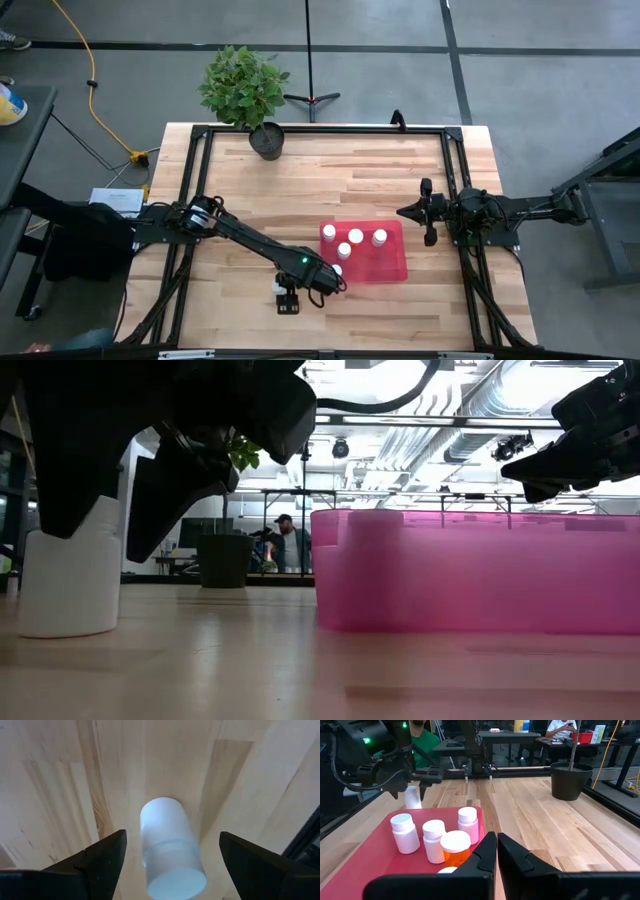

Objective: Pick and place pill bottles into a basket
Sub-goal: Put the white pill bottle into the pink bin

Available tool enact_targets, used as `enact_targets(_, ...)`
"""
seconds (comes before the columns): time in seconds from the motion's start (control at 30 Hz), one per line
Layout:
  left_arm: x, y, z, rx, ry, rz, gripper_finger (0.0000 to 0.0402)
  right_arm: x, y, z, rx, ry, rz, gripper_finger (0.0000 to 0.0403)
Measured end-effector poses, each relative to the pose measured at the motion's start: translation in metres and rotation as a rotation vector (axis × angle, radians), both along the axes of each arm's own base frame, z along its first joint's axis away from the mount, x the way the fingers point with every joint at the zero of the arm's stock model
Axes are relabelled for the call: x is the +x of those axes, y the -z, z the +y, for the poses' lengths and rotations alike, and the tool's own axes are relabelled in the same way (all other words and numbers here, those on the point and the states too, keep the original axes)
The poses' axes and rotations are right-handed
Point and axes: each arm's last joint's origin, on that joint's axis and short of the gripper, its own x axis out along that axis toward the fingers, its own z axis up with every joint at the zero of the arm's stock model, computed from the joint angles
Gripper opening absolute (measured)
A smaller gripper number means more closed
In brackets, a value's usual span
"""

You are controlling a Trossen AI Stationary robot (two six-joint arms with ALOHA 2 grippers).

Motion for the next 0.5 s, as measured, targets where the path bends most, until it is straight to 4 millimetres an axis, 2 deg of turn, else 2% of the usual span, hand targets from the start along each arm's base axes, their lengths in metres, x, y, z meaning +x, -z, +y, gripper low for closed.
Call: enact_targets(0.5,-0.0003,0.0064,0.0019,0.07,0.013,0.016,0.0353,0.0,0.0,0.0,0.0,0.0,0.0,0.0007)
